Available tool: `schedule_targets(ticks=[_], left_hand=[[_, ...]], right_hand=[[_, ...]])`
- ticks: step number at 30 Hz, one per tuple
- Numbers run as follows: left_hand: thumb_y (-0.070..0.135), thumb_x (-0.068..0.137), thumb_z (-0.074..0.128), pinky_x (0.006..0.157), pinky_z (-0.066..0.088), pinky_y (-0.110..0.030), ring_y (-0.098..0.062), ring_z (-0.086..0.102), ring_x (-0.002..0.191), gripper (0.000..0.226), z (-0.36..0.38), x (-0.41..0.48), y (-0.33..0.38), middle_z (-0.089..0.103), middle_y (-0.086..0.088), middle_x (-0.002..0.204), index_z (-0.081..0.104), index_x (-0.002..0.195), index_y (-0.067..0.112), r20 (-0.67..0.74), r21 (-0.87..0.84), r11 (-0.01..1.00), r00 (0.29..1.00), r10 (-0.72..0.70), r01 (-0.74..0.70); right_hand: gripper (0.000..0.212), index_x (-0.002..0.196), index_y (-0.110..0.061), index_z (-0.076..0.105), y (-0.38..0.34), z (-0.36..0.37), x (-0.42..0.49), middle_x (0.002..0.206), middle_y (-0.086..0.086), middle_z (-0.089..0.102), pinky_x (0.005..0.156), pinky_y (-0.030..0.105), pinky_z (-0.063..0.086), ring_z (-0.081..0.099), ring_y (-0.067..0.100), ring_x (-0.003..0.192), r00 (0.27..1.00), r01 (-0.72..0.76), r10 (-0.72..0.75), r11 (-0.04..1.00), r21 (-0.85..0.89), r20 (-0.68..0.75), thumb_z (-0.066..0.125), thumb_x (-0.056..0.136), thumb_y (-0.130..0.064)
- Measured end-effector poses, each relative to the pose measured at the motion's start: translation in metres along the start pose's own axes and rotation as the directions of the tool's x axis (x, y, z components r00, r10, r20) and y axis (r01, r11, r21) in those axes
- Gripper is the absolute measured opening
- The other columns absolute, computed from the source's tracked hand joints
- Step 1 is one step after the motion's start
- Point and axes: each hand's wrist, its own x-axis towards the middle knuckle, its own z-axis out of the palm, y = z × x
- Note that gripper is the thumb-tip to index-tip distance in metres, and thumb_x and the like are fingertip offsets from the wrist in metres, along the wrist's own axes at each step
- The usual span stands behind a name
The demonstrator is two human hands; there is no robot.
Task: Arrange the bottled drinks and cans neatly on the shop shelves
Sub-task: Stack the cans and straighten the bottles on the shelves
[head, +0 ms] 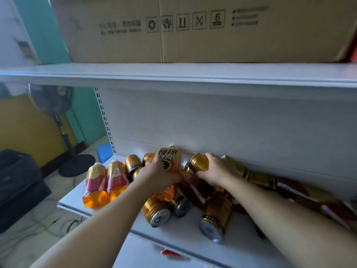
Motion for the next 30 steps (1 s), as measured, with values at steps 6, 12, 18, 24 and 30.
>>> schedule_targets(ticks=[6,12,18,24,30], left_hand=[[0.051,0.048,0.070,0.077,0.056,-0.041,-0.018,0.064,0.084,0.074,0.004,-0.018,-0.014,0.064,0.009,0.094,0.051,0.117,0.035,-0.157,-0.498,0.866,0.987,-0.038,-0.046],[0.019,0.066,0.078,0.072,0.058,-0.040,-0.016,0.068,0.082,0.062,0.029,-0.045,0.005,0.066,0.006,0.094,0.055,0.123,0.019,-0.206,-0.896,0.415,0.976,-0.071,-0.159],[0.003,0.079,0.071,0.058,0.055,-0.024,-0.010,0.070,0.083,0.055,0.041,-0.057,0.004,0.062,0.003,0.112,0.051,0.123,0.030,-0.245,-0.937,0.221,0.960,0.137,-0.270],[0.032,0.036,0.088,0.079,0.055,-0.042,-0.020,0.066,0.103,0.107,0.046,-0.058,0.003,0.064,-0.001,0.121,0.044,0.134,0.034,-0.113,-0.974,0.115,0.856,0.505,-0.197],[0.056,0.035,0.090,0.080,0.055,-0.039,-0.022,0.064,0.109,0.118,0.068,-0.092,0.041,0.066,-0.001,0.119,0.037,0.137,0.027,0.039,-0.999,0.044,0.637,0.770,0.007]], right_hand=[[0.041,0.115,-0.025,0.054,0.013,-0.012,-0.022,0.101,-0.001,0.064,0.058,0.015,0.044,0.061,0.011,0.081,0.984,-0.003,0.152,0.548,0.836,-0.096,0.075,0.080,-0.030],[0.025,0.102,-0.016,0.064,0.010,-0.016,-0.041,0.094,0.013,0.071,0.061,0.033,0.056,0.072,0.024,0.079,0.997,0.068,0.029,0.172,0.983,-0.074,0.073,0.080,-0.009],[0.035,0.095,-0.021,0.067,0.012,-0.030,-0.074,0.087,0.009,0.072,0.068,0.042,0.057,0.070,0.029,0.082,0.989,0.110,0.092,0.090,0.990,-0.119,0.069,0.060,-0.025],[0.037,0.099,-0.022,0.063,0.013,-0.051,-0.128,0.086,0.004,0.073,0.080,0.050,0.054,0.069,0.027,0.083,0.956,0.133,0.253,0.090,0.987,-0.152,0.077,0.064,-0.019],[0.057,0.108,-0.020,0.061,0.042,-0.080,-0.206,0.093,0.010,0.071,0.068,0.042,0.054,0.067,0.033,0.089,0.898,0.180,0.392,0.082,0.980,-0.198,0.079,0.056,-0.031]])
